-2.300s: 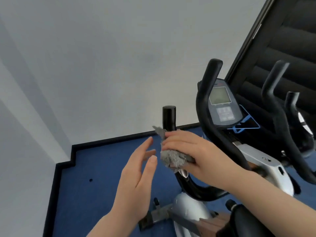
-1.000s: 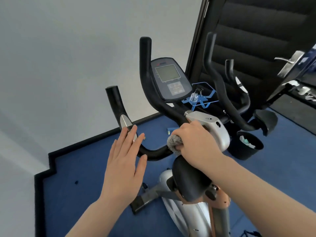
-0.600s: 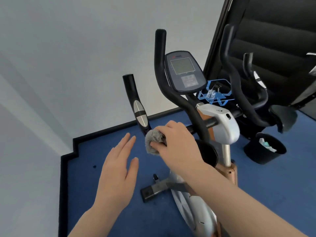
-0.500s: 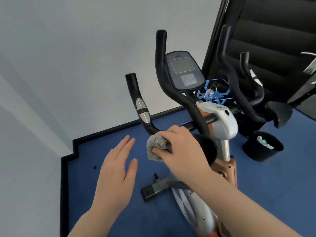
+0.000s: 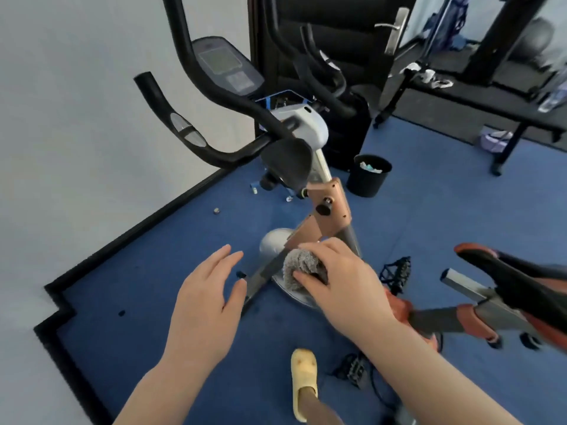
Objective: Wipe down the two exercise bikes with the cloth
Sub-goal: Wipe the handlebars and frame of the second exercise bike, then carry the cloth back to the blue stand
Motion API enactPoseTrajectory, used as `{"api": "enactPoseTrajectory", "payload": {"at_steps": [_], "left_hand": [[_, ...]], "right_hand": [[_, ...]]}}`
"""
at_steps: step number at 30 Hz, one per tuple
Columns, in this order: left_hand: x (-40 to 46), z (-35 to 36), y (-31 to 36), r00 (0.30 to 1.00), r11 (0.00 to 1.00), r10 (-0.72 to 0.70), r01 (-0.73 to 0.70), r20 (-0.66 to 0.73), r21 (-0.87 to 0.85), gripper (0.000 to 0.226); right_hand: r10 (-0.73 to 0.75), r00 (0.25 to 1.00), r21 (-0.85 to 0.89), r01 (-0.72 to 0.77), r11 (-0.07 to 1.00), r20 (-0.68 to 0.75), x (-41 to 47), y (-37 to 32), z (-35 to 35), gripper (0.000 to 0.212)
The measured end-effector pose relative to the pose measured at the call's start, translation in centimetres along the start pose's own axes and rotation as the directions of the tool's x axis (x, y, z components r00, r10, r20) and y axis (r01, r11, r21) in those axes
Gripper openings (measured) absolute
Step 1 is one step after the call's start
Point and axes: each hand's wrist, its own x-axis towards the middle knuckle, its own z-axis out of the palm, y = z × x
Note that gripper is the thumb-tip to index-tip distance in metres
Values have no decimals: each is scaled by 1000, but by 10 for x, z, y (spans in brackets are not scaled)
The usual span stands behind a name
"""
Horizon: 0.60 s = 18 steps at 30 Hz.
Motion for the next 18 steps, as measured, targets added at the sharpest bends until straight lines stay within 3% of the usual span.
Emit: {"api": "enactPoseTrajectory", "payload": {"at_steps": [7,18], "left_hand": [[-29,52,59,947,975,220,-218,236,-33,42],[-97,142,184,803,878,464,-472,375,-78,41]], "right_hand": [[301,947,-72,-310,948,-113,-98,44,-51,37],[549,777,-10,-580,815,-307,-236,137,-132,34]]}}
